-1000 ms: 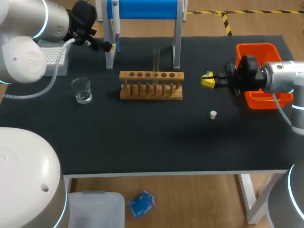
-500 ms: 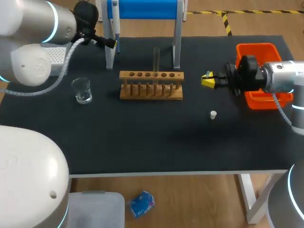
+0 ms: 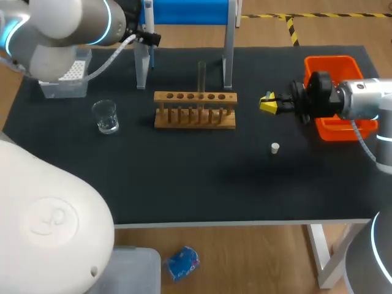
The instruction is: Invert the test tube, pick up the pipette, mount the tip to pipette, aspirate from beaker and dispense into the tube, eject the tip, return the pipette, and cap with the stopper.
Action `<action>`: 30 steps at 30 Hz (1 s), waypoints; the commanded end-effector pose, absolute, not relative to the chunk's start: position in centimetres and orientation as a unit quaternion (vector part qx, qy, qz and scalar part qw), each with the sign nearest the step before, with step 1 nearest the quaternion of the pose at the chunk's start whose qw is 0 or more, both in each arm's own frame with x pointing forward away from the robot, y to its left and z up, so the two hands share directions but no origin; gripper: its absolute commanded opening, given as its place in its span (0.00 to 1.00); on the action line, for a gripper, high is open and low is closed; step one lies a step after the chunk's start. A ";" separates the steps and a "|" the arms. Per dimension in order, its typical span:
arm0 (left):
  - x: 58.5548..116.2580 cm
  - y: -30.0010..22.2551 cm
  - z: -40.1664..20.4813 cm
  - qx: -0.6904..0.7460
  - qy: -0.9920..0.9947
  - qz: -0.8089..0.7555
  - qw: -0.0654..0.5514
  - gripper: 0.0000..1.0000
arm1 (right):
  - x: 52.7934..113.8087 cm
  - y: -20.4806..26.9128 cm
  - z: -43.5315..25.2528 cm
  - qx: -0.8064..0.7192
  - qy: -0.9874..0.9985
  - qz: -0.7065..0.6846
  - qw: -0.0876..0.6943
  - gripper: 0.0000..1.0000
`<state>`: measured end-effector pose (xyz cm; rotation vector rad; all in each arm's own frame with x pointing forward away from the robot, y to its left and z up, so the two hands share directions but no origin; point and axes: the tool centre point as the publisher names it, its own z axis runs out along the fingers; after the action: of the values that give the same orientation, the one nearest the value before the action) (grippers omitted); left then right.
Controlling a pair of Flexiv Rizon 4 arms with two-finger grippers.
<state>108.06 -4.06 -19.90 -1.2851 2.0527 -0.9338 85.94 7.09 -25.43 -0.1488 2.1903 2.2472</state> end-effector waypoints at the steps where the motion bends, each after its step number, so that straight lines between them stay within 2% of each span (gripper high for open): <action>1: 109.5 -4.6 -20.6 -0.510 0.728 -0.325 0.323 1.00 | 85.9 7.1 -25.5 -0.048 0.697 0.715 0.000 0.00; 11: 111.8 -5.0 -19.9 -0.558 0.669 -0.325 0.367 1.00 | 85.9 7.1 -25.5 -0.048 0.697 0.715 0.000 0.00; 30: 113.9 -7.4 -20.1 -0.587 0.637 -0.332 0.372 1.00 | 85.9 7.1 -25.5 -0.048 0.697 0.715 0.000 0.00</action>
<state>113.67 -6.83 -19.92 -1.4853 1.6978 -0.9218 85.94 7.09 -25.45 -0.1486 2.1900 2.2473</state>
